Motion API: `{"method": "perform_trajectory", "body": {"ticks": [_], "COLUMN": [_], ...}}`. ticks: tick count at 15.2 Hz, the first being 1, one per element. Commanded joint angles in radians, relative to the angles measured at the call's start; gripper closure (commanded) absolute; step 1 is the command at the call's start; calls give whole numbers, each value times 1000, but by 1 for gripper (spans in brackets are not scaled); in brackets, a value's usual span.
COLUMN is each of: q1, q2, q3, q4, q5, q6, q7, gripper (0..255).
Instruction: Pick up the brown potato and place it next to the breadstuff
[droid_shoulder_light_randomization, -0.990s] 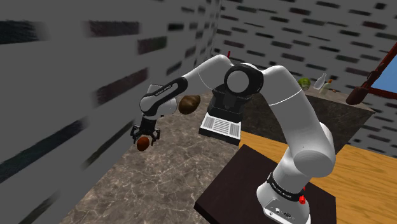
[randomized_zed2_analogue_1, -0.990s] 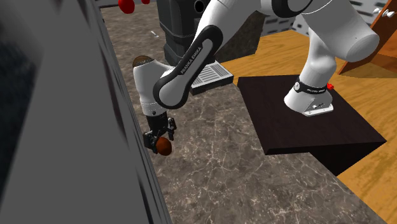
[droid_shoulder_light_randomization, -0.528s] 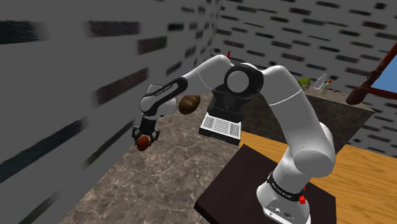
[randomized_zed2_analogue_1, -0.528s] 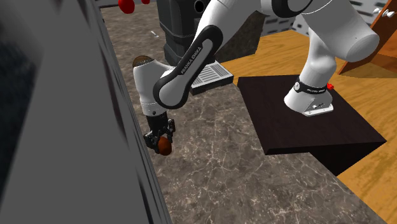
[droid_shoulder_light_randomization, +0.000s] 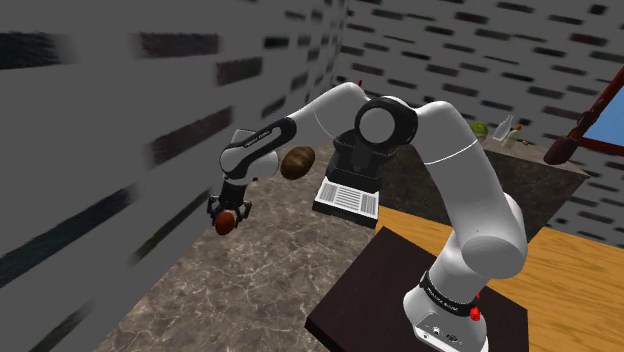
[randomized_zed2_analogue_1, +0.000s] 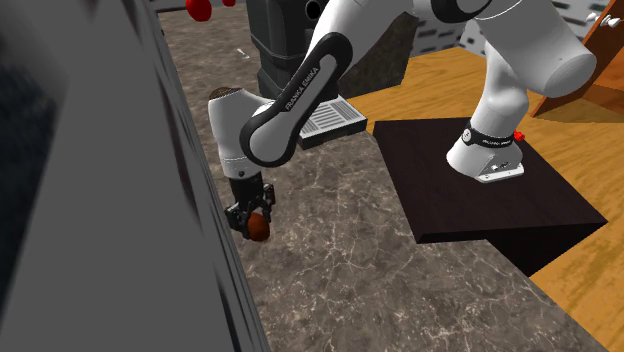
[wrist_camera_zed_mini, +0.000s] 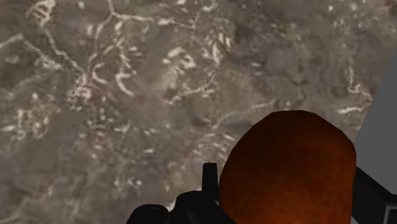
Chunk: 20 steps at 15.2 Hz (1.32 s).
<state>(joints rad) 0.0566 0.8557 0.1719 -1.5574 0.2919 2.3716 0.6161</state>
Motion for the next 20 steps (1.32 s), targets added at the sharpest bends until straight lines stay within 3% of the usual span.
{"method": "perform_trajectory", "body": {"ticks": [1, 20], "q1": [-1, -8], "q2": [-17, -194], "q3": [0, -1], "q4": [-4, -28], "q5": [-1, -8], "q6": [-12, -158], "q7": [4, 54], "gripper": [255, 255]}}
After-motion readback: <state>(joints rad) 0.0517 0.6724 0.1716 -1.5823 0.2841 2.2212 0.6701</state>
